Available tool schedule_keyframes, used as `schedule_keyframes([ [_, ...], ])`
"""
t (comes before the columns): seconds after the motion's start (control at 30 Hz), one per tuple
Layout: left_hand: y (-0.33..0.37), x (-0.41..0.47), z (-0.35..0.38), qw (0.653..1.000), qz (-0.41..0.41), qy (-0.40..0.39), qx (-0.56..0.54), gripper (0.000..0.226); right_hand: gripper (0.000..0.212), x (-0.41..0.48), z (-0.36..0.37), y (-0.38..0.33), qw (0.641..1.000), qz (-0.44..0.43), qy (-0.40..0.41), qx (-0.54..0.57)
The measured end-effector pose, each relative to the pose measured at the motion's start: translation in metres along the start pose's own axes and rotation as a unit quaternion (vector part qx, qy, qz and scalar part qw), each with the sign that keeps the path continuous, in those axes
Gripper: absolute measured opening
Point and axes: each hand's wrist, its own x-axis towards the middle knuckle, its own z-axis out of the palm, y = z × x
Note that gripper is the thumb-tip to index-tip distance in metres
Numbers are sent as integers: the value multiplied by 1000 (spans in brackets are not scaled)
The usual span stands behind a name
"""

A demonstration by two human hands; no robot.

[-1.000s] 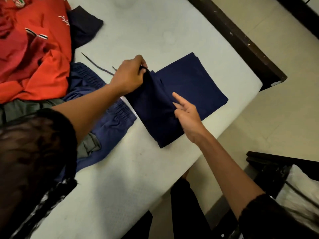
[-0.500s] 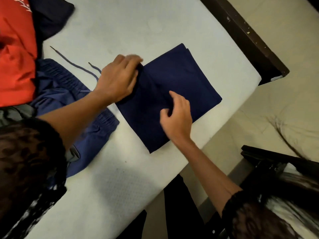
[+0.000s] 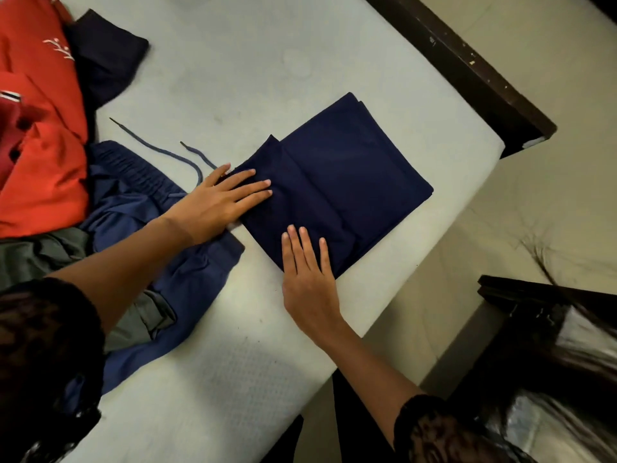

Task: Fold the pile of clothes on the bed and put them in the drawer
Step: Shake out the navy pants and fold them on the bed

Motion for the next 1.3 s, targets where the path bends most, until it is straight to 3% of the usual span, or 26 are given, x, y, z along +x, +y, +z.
schedule_keyframes([
  [0.07,-1,6,-7,998,-58,-5,-15,68,51,3,-5,4,1000,-6,-15,20],
  [0.13,-3,17,-18,987,-138,-29,-75,57,52,7,-18,9,997,-15,-29,73],
  [0.2,-5,33,-37,961,-209,-33,-177,43,53,10,-38,16,972,10,-39,229],
  [0.27,-8,55,-61,916,-277,-6,-289,34,51,17,-69,32,898,106,-85,418],
  [0.33,-11,82,-86,869,-316,4,-382,28,43,28,-97,55,819,215,-26,532],
  [0.47,-17,141,-101,799,-321,1,-509,17,42,57,-130,110,699,337,36,630],
  [0.57,-13,187,-91,794,-358,-7,-491,21,38,76,-131,153,655,395,27,643],
  [0.67,-7,224,-73,813,-398,-3,-425,42,34,91,-126,185,667,416,-7,618],
  [0.8,-8,247,-55,807,-445,15,-388,44,23,102,-120,205,710,431,-55,554],
  [0.83,-8,248,-52,796,-462,37,-390,44,21,103,-119,206,746,422,-65,512],
  [0.9,-2,243,-51,800,-471,90,-360,48,32,104,-116,202,872,369,-77,314],
  [0.93,3,238,-51,833,-442,112,-313,50,39,105,-114,196,922,328,-51,198],
  [0.97,10,233,-50,874,-385,128,-268,51,43,107,-112,187,949,287,-6,133],
  [1.03,23,221,-45,950,-197,125,-209,50,49,112,-104,162,964,230,33,127],
  [1.1,27,211,-29,989,-26,50,-139,52,53,117,-84,139,973,190,37,126],
  [1.13,26,205,-21,994,2,-2,-112,54,55,117,-73,132,977,179,34,112],
  [1.2,16,192,-6,994,-17,-66,-81,60,60,111,-52,131,983,166,21,78],
  [1.3,3,176,3,993,-52,-86,-59,70,70,95,-34,143,989,138,33,46],
])
